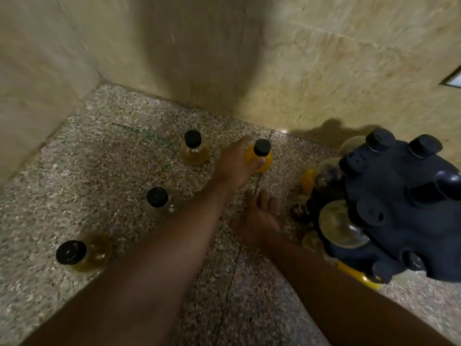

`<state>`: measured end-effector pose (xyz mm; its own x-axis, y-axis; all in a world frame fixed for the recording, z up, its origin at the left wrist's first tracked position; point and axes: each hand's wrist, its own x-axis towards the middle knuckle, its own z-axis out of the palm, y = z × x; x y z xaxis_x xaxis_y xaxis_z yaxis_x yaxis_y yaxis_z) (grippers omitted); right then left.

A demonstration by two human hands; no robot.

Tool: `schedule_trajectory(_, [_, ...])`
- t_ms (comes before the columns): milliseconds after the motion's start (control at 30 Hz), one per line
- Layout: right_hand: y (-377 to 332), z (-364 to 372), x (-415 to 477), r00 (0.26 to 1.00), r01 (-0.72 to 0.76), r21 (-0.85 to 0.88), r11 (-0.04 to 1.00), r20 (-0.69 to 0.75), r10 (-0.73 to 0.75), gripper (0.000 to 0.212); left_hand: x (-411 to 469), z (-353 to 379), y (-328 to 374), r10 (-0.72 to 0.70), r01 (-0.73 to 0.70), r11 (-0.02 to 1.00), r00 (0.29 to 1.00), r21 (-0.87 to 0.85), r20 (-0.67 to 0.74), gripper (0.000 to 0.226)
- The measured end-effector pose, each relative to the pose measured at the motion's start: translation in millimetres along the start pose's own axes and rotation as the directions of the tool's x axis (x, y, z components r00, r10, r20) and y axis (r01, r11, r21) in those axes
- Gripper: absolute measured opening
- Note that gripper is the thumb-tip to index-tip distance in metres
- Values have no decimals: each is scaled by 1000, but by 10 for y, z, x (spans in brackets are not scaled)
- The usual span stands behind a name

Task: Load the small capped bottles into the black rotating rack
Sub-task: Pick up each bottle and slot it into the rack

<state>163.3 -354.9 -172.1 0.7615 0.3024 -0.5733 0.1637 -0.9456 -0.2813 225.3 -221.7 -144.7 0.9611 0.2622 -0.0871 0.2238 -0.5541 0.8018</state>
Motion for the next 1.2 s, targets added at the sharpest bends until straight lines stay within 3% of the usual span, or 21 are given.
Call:
schedule_trajectory(200, [-48, -28, 183, 999, -26, -41, 999, -27, 25, 100, 231, 47, 13, 66, -66, 998, 998, 7, 22, 65])
schedule_trajectory(433, [-68, -35, 184, 999, -35, -45, 998, -29, 34, 102, 178, -16, 7, 61, -64, 996, 997, -61, -52, 54])
schedule_trajectory(767, [-7, -51, -185, 985, 100, -28, 995, -137, -103, 82, -248, -286, 271, 81, -101, 991, 976, -88, -204, 52])
schedule_trajectory(967, [78, -60, -622, 961, 178, 47, 983, -224, -163, 76, -704, -250, 463, 72, -90, 994, 962, -57, -263, 56])
schedule_trajectory(1200, [461, -62, -1153, 938, 231, 272, 934, -316, -140, 52, -1483, -10, 684, 57, -65, 998, 954, -19, -293, 54])
